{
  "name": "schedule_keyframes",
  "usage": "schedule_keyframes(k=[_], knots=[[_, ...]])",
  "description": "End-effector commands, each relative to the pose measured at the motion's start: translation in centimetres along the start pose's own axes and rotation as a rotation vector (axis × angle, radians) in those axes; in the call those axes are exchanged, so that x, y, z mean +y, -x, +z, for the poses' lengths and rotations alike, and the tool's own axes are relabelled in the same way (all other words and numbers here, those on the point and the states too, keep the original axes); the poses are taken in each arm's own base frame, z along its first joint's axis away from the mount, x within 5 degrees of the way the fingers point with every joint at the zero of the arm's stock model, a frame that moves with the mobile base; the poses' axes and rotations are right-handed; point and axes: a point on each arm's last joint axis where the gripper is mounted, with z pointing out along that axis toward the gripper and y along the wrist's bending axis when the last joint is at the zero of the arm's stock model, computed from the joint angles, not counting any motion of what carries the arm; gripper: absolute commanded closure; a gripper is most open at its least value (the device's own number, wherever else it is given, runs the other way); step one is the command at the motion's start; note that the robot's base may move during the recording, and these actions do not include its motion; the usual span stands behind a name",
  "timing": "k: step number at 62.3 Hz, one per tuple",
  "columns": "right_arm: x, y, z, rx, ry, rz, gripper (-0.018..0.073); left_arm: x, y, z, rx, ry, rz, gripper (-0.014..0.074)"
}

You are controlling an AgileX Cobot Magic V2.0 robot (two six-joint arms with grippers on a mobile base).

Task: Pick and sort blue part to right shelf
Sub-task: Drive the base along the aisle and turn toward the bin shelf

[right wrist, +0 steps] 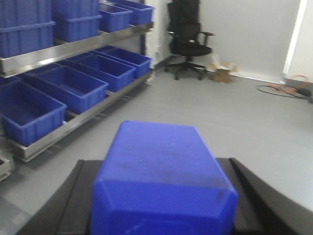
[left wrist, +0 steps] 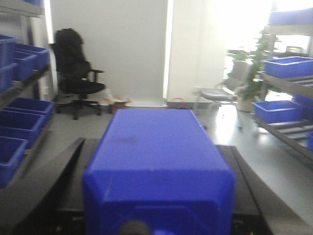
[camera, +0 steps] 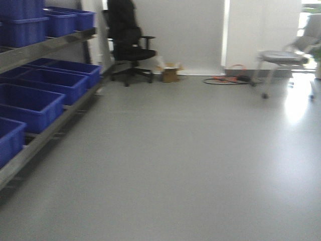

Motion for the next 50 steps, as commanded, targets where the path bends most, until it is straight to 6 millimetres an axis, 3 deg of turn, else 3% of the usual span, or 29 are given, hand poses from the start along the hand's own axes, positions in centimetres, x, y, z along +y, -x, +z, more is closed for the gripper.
schedule_keyframes(k=[1, 50], knots=[[0.08, 1.59, -0.13, -0.102, 0.006, -0.023, 0.0349, -0.19, 1.43, 0.08, -0.090, -0.024, 0.000, 0.0365], [0.08, 1.59, -0.13, -0.102, 0.006, -0.023, 0.0349, -0.19, 1.43, 0.08, -0.090, -0.024, 0.000, 0.0365]])
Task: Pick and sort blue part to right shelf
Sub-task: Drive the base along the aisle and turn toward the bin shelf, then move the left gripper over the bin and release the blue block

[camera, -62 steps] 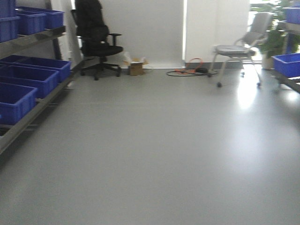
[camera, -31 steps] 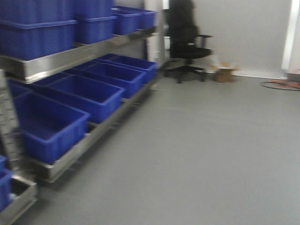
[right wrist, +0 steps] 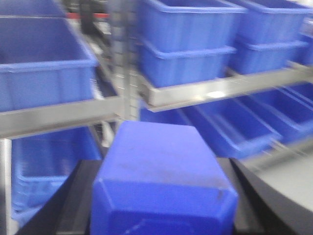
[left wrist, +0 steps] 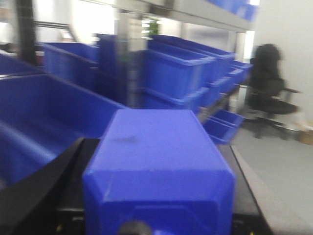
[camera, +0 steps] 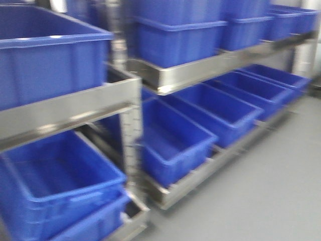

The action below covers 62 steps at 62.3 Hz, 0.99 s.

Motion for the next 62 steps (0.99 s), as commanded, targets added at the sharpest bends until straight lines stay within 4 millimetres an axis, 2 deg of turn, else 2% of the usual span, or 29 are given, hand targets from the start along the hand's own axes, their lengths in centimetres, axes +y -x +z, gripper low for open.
schedule_keyframes(k=[1, 40, 62], knots=[[0.08, 1.59, -0.13, -0.102, 0.006, -0.023, 0.0349, -0.19, 1.43, 0.08, -0.090, -0.024, 0.000, 0.0365], [0.07, 1.59, -0.12, -0.102, 0.011, -0.023, 0.0349, -0.19, 1.43, 0.08, -0.090, -0.024, 0.000, 0.0365], [-0.01, 1.59, 0.11, -0.102, 0.138, -0.021, 0.0349, -0.33, 1.42, 0.02, -0.097, 0.060, 0.012, 0.0365]])
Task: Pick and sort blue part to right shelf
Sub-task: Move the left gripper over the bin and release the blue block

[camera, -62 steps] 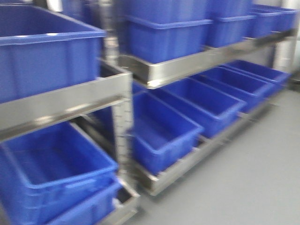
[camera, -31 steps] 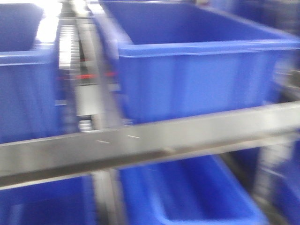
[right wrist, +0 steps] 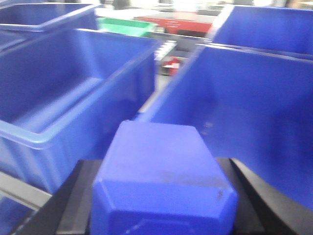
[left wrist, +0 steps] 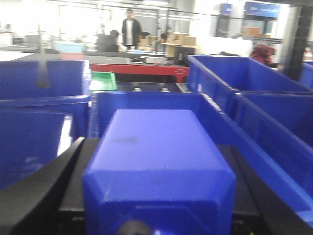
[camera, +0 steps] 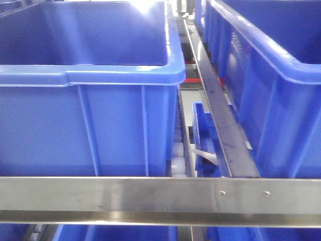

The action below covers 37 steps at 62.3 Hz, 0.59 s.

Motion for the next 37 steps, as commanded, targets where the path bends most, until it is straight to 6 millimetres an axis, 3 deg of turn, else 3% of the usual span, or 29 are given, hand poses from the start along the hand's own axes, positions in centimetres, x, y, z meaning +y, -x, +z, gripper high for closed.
schedule_keyframes(k=[1, 37], knots=[[0.05, 1.58, -0.07, -0.102, 0.040, -0.022, 0.0349, -0.24, 1.43, 0.05, -0.093, 0.007, 0.004, 0.0365], [0.02, 1.58, 0.00, -0.102, 0.080, -0.022, 0.0349, -0.28, 1.42, 0.04, -0.095, 0.030, 0.007, 0.0365]])
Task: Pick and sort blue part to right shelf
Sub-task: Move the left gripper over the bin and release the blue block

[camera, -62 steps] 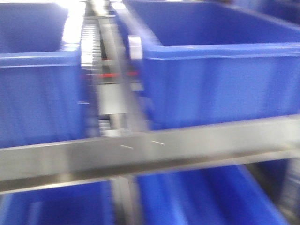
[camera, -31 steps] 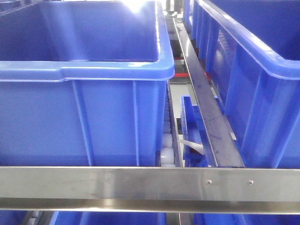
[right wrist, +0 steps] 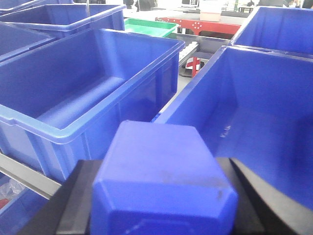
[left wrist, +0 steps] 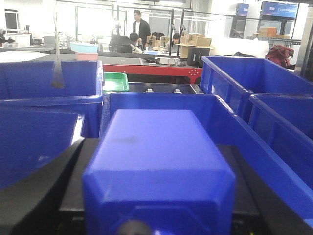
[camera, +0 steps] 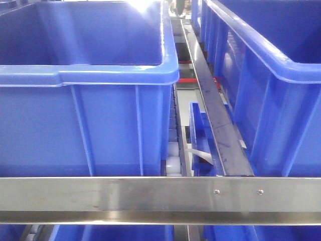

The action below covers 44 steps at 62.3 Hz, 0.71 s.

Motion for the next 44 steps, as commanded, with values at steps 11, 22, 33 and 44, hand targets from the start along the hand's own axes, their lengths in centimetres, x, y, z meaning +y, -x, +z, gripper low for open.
schedule_keyframes(k=[11, 22, 33, 44], knots=[[0.07, 1.58, -0.12, -0.101, 0.008, -0.023, 0.0349, -0.21, 1.43, 0.07, -0.091, -0.015, 0.001, 0.0365], [0.07, 1.58, -0.12, -0.101, 0.008, -0.023, 0.0349, -0.21, 1.43, 0.07, -0.091, -0.015, 0.001, 0.0365], [0.07, 1.58, -0.12, -0.101, 0.008, -0.023, 0.0349, -0.21, 1.43, 0.07, -0.091, -0.015, 0.001, 0.0365], [0.07, 1.58, -0.12, -0.101, 0.008, -0.023, 0.0349, -0.33, 1.54, 0.59, -0.073, -0.022, -0.010, 0.0365]])
